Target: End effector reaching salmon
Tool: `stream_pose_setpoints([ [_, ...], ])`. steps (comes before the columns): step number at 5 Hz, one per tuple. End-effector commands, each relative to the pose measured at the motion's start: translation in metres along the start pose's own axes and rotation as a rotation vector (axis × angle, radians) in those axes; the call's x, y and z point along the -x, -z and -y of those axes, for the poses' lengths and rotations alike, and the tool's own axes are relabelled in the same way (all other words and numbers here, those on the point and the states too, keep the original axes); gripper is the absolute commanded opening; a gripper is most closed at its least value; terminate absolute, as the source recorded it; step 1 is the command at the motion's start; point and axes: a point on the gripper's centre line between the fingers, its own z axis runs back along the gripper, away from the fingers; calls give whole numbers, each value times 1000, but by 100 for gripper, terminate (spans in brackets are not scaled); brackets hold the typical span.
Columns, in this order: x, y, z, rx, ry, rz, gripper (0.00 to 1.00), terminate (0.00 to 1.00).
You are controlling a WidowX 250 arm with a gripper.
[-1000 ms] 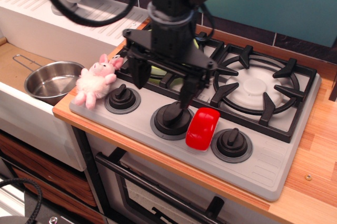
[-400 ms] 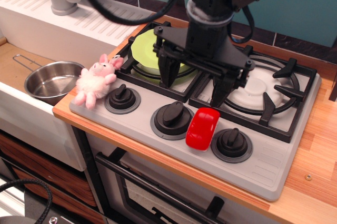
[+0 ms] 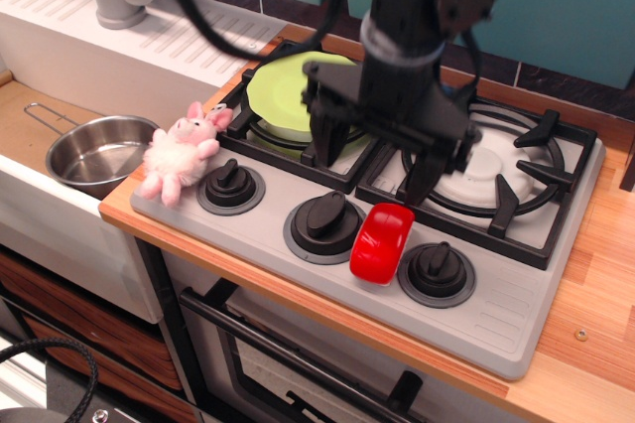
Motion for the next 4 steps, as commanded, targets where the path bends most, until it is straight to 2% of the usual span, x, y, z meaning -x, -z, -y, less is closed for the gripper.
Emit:
stream_pose_setpoints([
  [1, -6, 7, 1, 7, -5, 42, 100, 0],
  [2, -7, 12, 4, 14, -19, 49, 100, 0],
  [3, -11, 16, 3, 10, -8, 32, 100, 0],
  [4, 6, 34, 1, 7, 11, 51, 100, 0],
])
